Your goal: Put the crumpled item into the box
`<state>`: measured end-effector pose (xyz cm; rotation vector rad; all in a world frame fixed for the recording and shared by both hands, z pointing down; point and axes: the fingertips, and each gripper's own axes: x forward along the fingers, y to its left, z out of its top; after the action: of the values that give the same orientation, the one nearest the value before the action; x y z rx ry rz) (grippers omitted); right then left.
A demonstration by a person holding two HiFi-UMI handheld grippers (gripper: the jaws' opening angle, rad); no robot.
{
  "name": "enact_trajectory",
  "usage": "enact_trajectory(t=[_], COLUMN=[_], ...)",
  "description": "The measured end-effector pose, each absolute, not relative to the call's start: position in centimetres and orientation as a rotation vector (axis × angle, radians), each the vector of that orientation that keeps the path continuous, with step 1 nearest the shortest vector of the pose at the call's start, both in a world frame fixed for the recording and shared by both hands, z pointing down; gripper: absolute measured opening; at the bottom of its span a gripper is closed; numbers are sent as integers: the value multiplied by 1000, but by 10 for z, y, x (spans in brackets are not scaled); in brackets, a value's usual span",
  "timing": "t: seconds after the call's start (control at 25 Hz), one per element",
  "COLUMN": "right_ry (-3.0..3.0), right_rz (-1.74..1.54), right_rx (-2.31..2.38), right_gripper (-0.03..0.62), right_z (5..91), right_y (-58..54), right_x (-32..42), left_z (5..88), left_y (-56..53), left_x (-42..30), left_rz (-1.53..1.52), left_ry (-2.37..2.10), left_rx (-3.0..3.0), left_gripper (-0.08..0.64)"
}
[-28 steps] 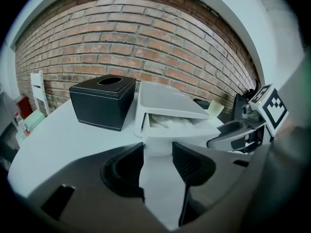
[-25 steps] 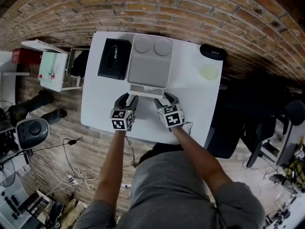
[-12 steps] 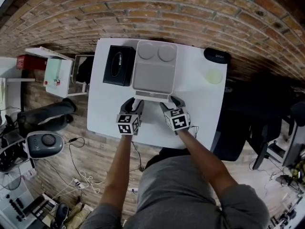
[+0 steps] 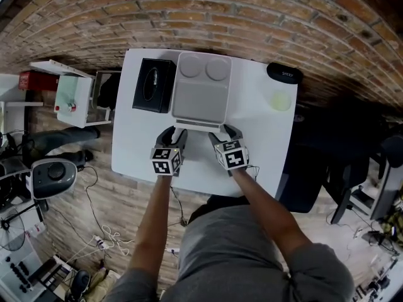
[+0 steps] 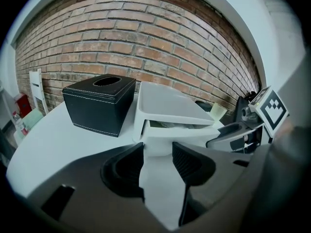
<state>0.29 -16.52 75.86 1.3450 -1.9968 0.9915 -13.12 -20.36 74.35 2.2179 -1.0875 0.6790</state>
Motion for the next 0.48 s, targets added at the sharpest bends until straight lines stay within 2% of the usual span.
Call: enact_trajectory(t=[0.48], right_ry=[-2005], right_rz=[1002], right_rx=[1343], right_gripper=[273], right_z=[761], right_y=[-172], right_x=[4], left_z=[743], left_y=[-211], left_x=[-131], left_rz=[692], left_ry=[-1094], left_rx=[2213], left_gripper=[187])
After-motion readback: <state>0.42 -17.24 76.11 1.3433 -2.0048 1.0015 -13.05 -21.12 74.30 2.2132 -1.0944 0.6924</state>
